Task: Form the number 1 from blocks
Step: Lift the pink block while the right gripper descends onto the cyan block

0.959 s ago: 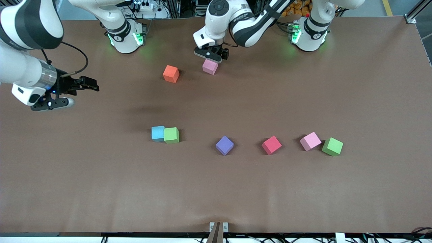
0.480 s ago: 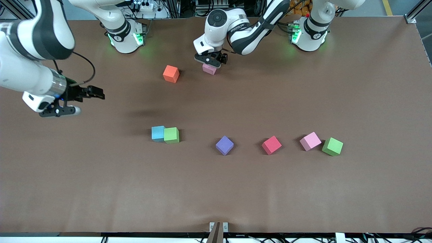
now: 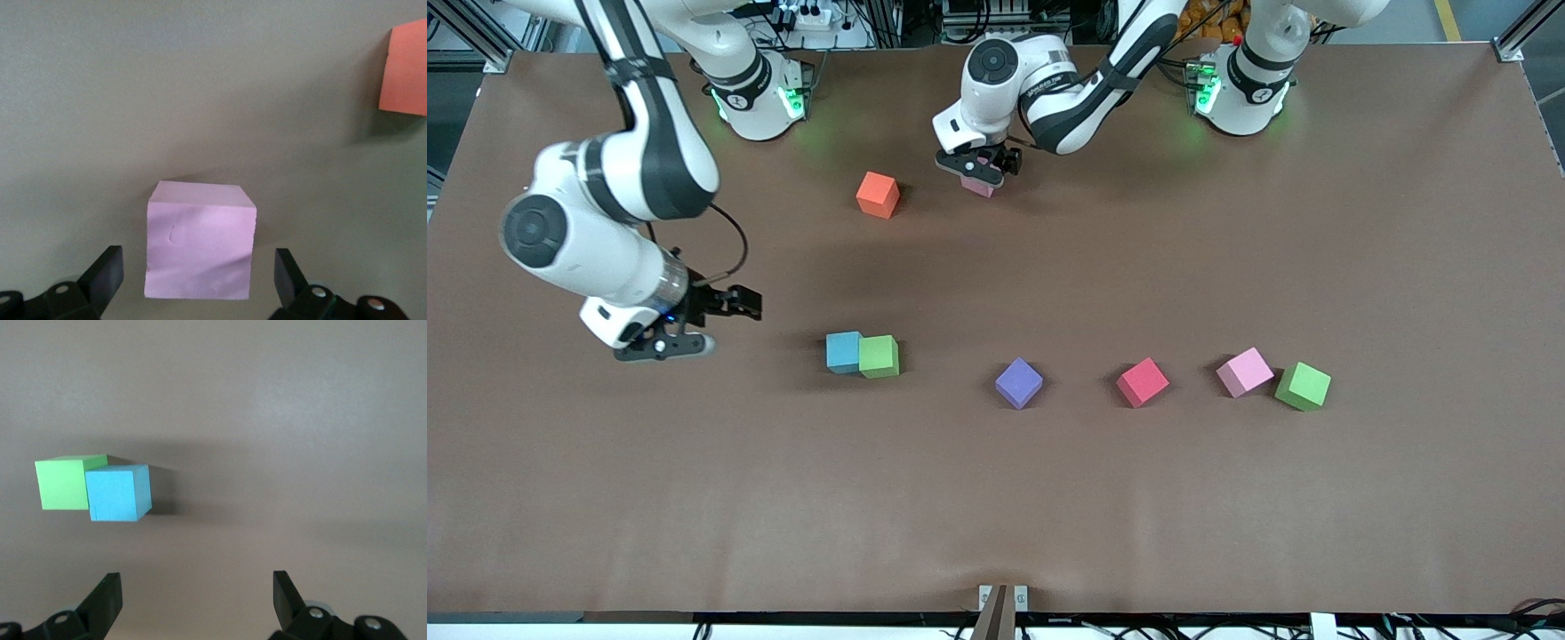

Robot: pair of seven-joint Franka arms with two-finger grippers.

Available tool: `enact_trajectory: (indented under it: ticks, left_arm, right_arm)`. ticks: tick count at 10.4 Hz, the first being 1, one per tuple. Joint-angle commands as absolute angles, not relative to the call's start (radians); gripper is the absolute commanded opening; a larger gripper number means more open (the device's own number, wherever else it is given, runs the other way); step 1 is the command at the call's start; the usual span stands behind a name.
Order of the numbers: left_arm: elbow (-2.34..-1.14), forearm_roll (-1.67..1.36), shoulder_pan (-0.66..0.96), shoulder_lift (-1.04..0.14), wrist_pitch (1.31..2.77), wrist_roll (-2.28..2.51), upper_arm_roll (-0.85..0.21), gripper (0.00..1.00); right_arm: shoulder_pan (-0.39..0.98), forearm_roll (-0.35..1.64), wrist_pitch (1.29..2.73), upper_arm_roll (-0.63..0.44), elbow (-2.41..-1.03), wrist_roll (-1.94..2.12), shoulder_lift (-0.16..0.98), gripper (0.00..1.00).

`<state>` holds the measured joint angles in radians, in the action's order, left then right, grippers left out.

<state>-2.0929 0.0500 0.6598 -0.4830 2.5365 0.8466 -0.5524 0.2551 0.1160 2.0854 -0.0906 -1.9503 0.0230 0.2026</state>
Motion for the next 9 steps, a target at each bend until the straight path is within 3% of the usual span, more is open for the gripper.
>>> enact_trajectory:
  ticks: [1,2,3,5,6,9]
  left_arm:
    - [-2.077,0.087,0.686,-0.512,2.554,0.888,-0.535,1.0]
    - [-2.075,0.087,0.687,-0.526,2.556,0.888,-0.535,1.0]
    - [-2.075,0.087,0.687,-0.534,2.556,0.888,-0.525,0.88]
    - [-2.074,0.087,0.698,-0.537,2.556,0.913,-0.506,0.19]
    - [-2.072,0.086,0.698,-0.525,2.556,0.945,-0.496,0.0]
    - [-2.075,0.087,0.69,-0.471,2.551,1.127,-0.46,0.0]
  right_arm:
    - [0.247,0.124,2.08,-0.094,-1.91,0.261,0.224,1.0]
    - [0.247,0.124,2.082,-0.094,-1.896,0.382,0.233,1.0]
    - [0.248,0.124,2.083,-0.094,-1.872,0.469,0.257,1.0]
    - [0.245,0.123,2.083,-0.094,-1.809,0.683,0.323,1.0]
    - [0.253,0.123,2.085,-0.094,-1.769,0.789,0.363,1.0]
    - [0.346,0.115,2.19,-0.095,-1.738,0.938,0.457,1.0]
